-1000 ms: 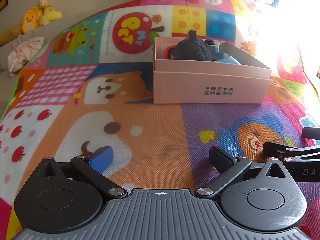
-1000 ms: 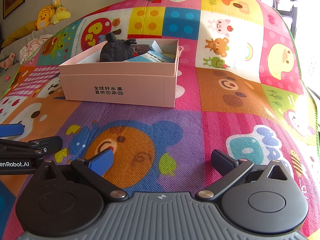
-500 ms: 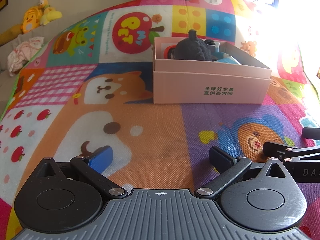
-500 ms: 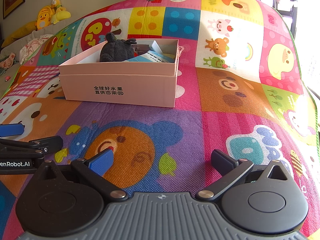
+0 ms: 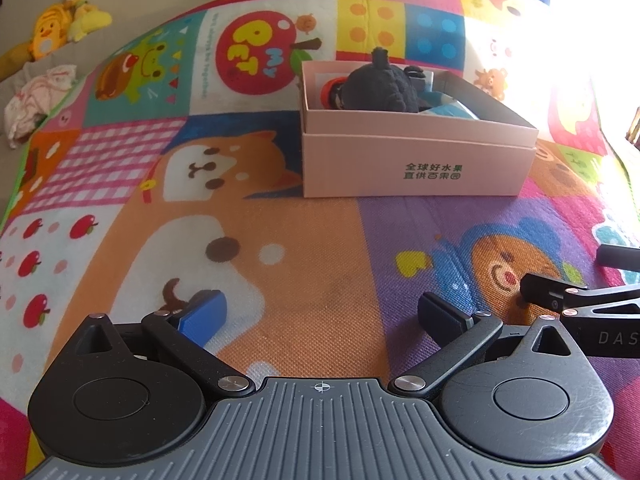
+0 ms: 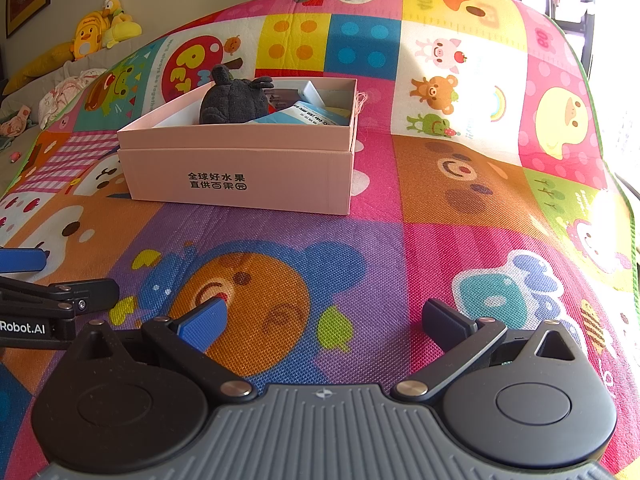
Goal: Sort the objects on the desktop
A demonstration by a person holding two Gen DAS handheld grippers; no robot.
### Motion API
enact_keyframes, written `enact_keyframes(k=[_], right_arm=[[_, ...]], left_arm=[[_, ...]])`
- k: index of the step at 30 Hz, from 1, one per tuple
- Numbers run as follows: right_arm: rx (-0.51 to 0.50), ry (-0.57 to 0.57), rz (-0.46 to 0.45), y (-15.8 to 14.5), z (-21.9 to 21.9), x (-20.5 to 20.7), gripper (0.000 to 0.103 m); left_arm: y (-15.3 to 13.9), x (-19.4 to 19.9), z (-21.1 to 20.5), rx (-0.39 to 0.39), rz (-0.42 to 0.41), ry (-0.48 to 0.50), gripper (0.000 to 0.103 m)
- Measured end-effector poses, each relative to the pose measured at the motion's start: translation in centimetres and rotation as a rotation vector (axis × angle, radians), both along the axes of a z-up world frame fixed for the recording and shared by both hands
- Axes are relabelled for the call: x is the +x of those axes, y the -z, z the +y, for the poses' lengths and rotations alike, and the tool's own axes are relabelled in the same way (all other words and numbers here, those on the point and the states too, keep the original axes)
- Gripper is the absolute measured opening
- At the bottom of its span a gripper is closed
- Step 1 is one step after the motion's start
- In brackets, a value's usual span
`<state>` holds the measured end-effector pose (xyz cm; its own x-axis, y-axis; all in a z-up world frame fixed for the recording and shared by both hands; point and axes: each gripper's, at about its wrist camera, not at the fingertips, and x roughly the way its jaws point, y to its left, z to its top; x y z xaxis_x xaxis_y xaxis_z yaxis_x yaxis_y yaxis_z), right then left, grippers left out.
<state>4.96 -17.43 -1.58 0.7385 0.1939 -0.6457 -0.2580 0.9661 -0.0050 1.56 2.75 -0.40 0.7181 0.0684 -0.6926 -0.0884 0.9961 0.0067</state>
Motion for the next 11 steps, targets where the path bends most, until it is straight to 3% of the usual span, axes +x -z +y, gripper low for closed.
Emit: enact_keyframes(k=[11], right_arm=[[0.000, 0.000, 0.000, -0.03, 0.01, 0.01, 0.103]], left_arm=[[-0.04, -0.37, -0.09, -0.004, -0.001, -0.029, 0.103]])
